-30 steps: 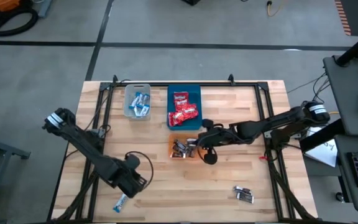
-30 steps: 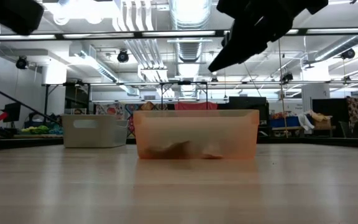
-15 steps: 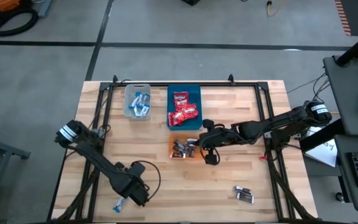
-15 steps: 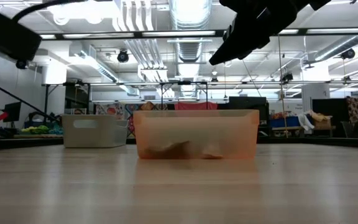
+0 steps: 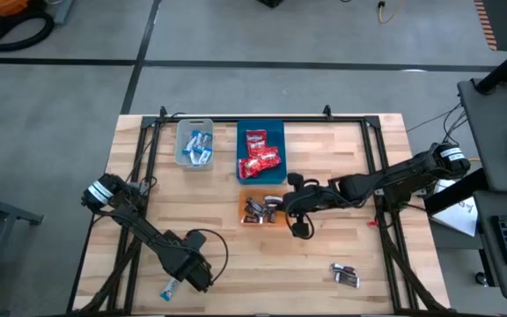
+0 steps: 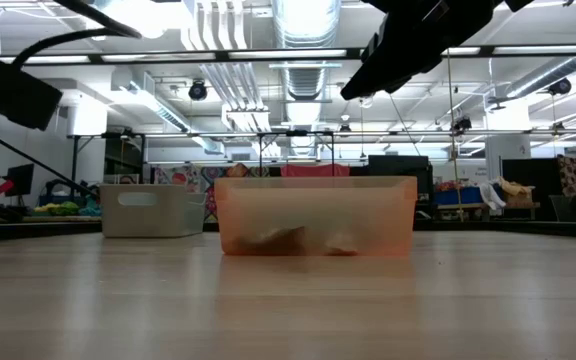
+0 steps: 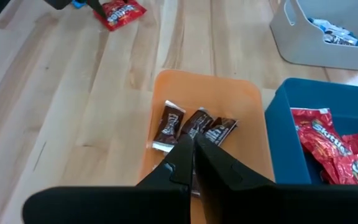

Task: Sort candy
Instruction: Put the red candy into the blue bin

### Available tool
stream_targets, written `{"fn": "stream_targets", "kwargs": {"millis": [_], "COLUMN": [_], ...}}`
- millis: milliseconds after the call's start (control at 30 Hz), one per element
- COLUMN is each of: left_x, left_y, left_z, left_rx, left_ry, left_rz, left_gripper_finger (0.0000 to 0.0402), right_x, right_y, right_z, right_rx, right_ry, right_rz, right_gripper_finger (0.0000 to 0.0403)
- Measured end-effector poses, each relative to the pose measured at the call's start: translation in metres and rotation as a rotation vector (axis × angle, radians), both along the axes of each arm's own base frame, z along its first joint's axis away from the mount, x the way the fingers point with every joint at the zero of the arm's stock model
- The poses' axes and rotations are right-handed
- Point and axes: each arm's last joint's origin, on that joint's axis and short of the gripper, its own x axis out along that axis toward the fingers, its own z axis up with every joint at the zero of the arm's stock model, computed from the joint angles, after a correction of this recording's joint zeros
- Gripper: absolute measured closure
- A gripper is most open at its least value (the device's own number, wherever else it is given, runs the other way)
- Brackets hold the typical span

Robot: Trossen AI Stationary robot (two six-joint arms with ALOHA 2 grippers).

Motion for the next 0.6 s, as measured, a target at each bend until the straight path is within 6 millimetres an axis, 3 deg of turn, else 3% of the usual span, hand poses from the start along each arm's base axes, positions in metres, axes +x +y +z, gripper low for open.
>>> {"fn": "stream_targets", "kwargs": {"millis": [333,600], "left_x": [-0.0012,-0.0017], "left_y": [0.0014,0.0030], "left_z": [-0.0101,-0.0110], "left_rx": [-0.019,0.003], "left_ry": [-0.048,-0.044], "left_rz": [-0.022,-0.052], "left_gripper_finger": [0.0195,0.0292], "right_x": [-0.0004,-0.0005], "right_y": [0.0018,0.0018], "right_z": [-0.0001,-0.0002], "right_rx": [-0.001,0.002], "right_ry": [0.001,0.003], "right_rz": [0.006,0.004], "right_gripper_finger": [0.0394,0.0394]}}
